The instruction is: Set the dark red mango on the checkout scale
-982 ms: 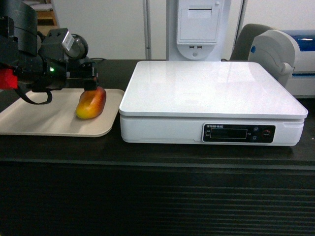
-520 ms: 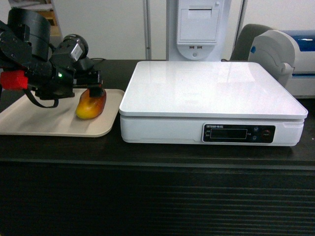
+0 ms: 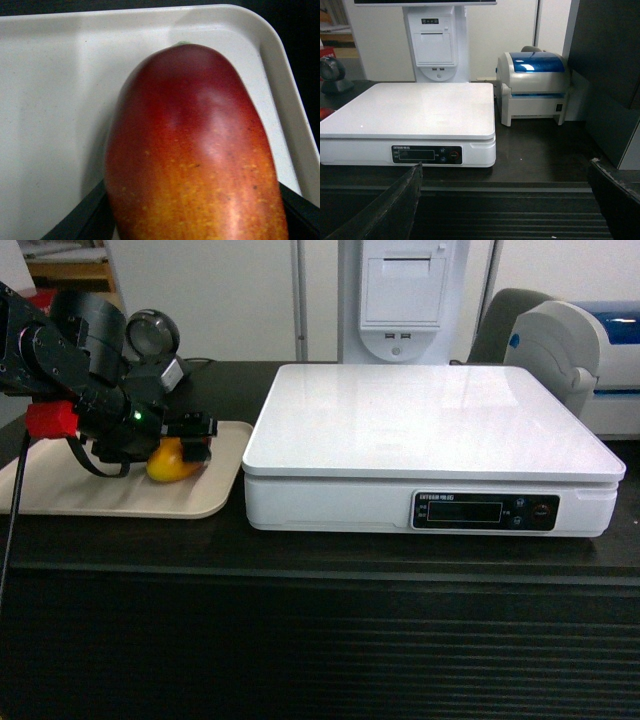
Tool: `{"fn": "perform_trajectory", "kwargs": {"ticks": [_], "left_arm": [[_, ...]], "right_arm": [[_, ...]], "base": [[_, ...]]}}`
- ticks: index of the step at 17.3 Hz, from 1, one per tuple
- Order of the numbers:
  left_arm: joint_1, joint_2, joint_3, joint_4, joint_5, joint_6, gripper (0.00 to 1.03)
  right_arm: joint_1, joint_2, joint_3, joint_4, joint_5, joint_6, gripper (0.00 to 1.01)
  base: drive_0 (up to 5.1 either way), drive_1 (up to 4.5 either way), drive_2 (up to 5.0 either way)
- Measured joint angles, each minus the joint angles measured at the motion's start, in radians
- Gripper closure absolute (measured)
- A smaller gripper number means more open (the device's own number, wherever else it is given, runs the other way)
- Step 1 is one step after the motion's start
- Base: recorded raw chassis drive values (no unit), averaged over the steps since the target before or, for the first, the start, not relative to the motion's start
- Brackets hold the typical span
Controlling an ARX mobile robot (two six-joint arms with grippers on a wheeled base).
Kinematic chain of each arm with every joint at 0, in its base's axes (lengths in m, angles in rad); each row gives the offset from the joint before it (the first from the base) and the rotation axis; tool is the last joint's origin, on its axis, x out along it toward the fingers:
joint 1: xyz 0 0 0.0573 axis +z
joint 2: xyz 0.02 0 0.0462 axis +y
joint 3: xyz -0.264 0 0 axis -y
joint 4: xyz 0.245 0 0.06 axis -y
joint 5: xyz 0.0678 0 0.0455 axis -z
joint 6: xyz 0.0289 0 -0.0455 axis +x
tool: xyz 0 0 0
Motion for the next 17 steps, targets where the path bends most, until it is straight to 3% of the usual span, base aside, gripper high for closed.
{"fn": "perform_trajectory", "kwargs": {"ticks": [1,2,5,8,10,14,15,16,17], "left_arm": [[-0.002,0.0,-0.003,0.009,-0.003,0.008,0.38],[-0.004,-0.001,-0.007,0.015,-0.004,0.011,0.41],[-0.005,-0.035,-0.06,0.036,-0.008,0.018,0.43],[-0.016,-0.113,-0.109,0.091,-0.076,0.048,0.43],[-0.04,-0.197,-0.117,0.114,-0.087,0.06,0.43],[-0.184,-0.274,-0.063,0.132,-0.102,0.032,0.43],[-0.261,-0.273,-0.038,0.105,-0.107,0.0,0.43],[-0.369,-0.264,0.022,0.097,-0.118,-0.057,0.43],[-0.436,-0.225,0.032,0.066,-0.121,-0.136,0.43]], "right_arm": [[0.0,0.0,0.0,0.0,0.0,0.0,0.03],[0.0,0.0,0.0,0.0,0.0,0.0,0.03],[0.0,0.0,0.0,0.0,0.0,0.0,0.03],[0.0,0.0,0.0,0.0,0.0,0.0,0.03],[0.0,0.0,0.0,0.0,0.0,0.0,0.03],[0.0,0.0,0.0,0.0,0.0,0.0,0.03],[0.0,0.0,0.0,0.0,0.0,0.0,0.03],[0.0,0.0,0.0,0.0,0.0,0.0,0.03],[0.0,0.0,0.0,0.0,0.0,0.0,0.03]], "base": [[0.0,0.0,0.0],[0.0,0.0,0.0],[0.0,0.0,0.0],[0.0,0.0,0.0],[0.0,0.0,0.0],[0.0,0.0,0.0],[0.0,0.0,0.0],[0.0,0.0,0.0],[0.0,0.0,0.0]]}}
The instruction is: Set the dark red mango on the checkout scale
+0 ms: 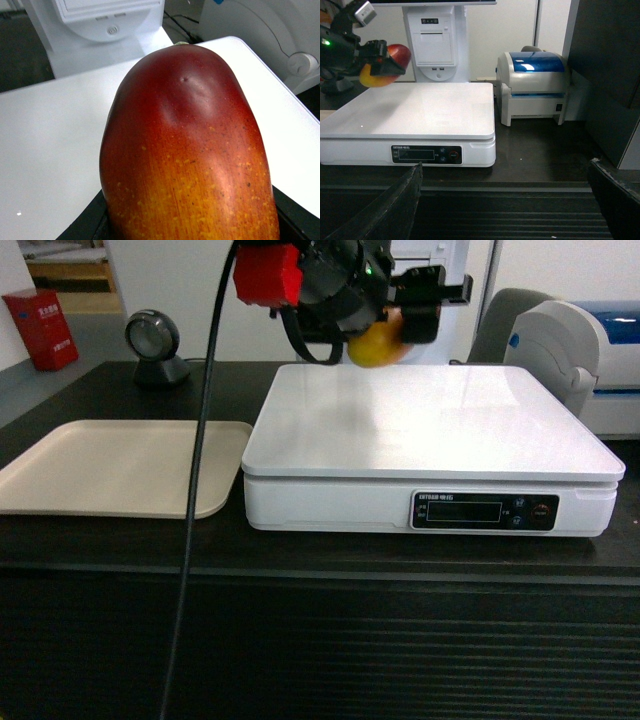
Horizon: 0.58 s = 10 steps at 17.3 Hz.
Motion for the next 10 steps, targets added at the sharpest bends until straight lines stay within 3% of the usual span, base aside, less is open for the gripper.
{"fn": "perform_trajectory", "kwargs": {"ticks": [1,4,7,10], "left_arm": [[-0.031,0.02,0.0,-0.023,0.0,-0.072,0.43],[-0.054,0.037,0.011,-0.048,0.007,-0.15,0.43],[-0.069,0.067,0.031,-0.065,0.006,-0.198,0.43],[-0.07,0.076,0.036,-0.076,-0.001,-0.208,0.43]], "right_arm": [[0.0,0.0,0.0,0.0,0.0,0.0,0.03],[0.0,0.0,0.0,0.0,0.0,0.0,0.03],[0.0,0.0,0.0,0.0,0.0,0.0,0.03],[0.0,0.0,0.0,0.0,0.0,0.0,0.03]], "base": [[0.0,0.0,0.0],[0.0,0.0,0.0],[0.0,0.0,0.0],[0.0,0.0,0.0]]}}
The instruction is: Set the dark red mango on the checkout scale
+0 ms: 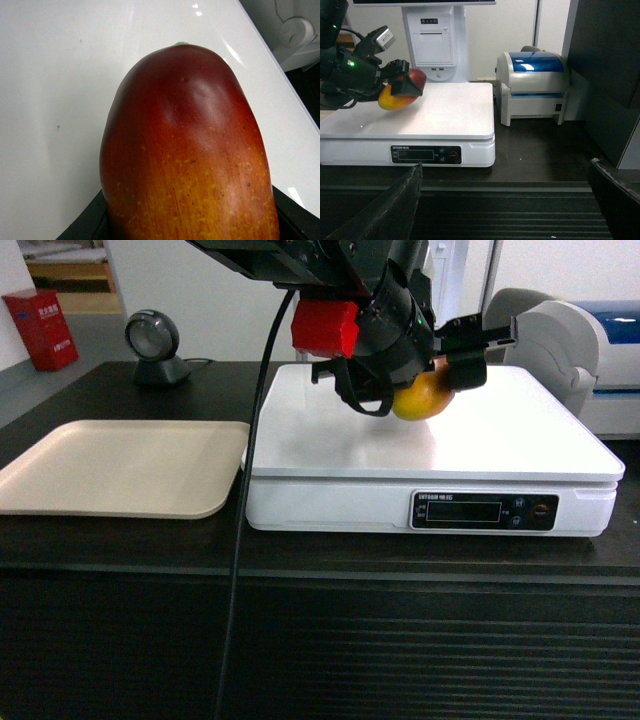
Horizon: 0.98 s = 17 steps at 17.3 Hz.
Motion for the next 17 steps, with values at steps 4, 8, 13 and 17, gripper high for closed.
{"fn": "perform_trajectory", "kwargs": {"ticks": [4,8,13,17], "left_arm": [[-0.004,0.018,0.016,-0.019,-0.006,-0.021,0.43],[-0.007,0.048,0.046,-0.039,-0.023,-0.04,0.43],[-0.011,0.068,0.068,-0.062,-0.044,-0.033,0.17],[-0.014,0.068,0.072,-0.046,-0.043,-0.019,0.05]], "right_arm": [[0.0,0.0,0.0,0.0,0.0,0.0,0.03],[0.0,0.0,0.0,0.0,0.0,0.0,0.03],[0.0,0.0,0.0,0.0,0.0,0.0,0.03],[0.0,0.0,0.0,0.0,0.0,0.0,0.03]], "base": [[0.0,0.0,0.0],[0.0,0.0,0.0],[0.0,0.0,0.0],[0.0,0.0,0.0]]}}
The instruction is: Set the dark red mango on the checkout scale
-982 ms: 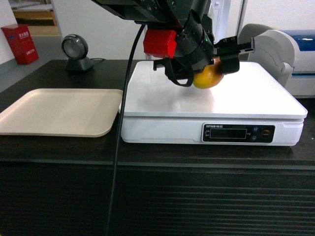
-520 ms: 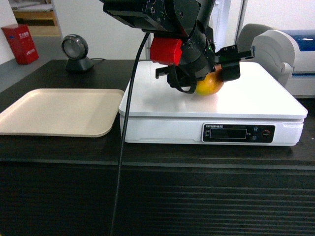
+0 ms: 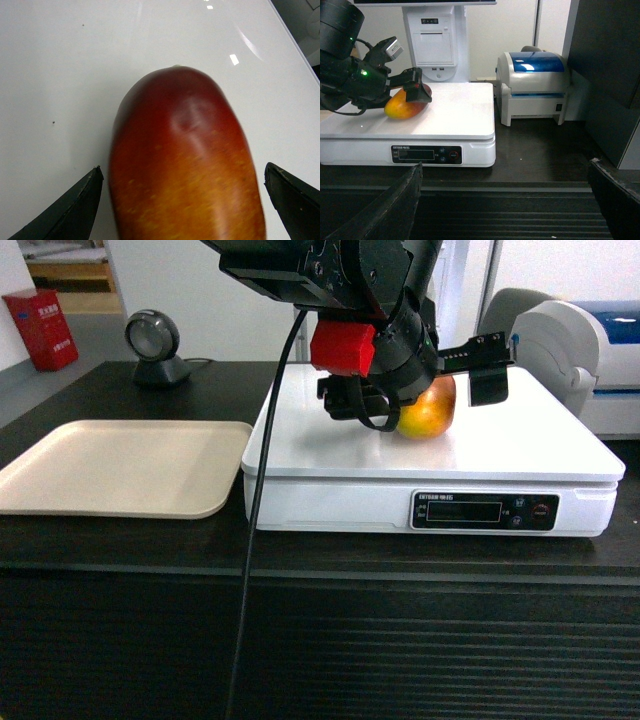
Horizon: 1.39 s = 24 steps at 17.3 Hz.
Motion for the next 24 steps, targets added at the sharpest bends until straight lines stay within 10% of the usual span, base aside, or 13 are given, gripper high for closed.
{"fn": "perform_trajectory", "kwargs": {"ticks": [5,12,19,20,24], "left_arm": [[-0.004,-0.05,-0.071,0.105,0.018,0.1,0.05],[0.074,-0.362,-0.417,0.508,0.12,0.4,0.05],[0.429,-0.645,-0.773,0.649,-0.008,0.402,0.06],[0.457,-0.717,-0.871,0.763,-0.07,0.37,0.17],[0.558,-1.12,-1.361,0.905,-0.005,0.327,0.65]], "right_arm": [[0.0,0.0,0.0,0.0,0.0,0.0,0.03],[0.0,0.0,0.0,0.0,0.0,0.0,0.03],[0.0,0.0,0.0,0.0,0.0,0.0,0.03],[0.0,0.0,0.0,0.0,0.0,0.0,0.03],[0.0,0.0,0.0,0.0,0.0,0.0,0.03]], "base": [[0.0,0.0,0.0],[0.0,0.0,0.0],[0.0,0.0,0.0],[0.0,0.0,0.0],[0.0,0.0,0.0]]}}
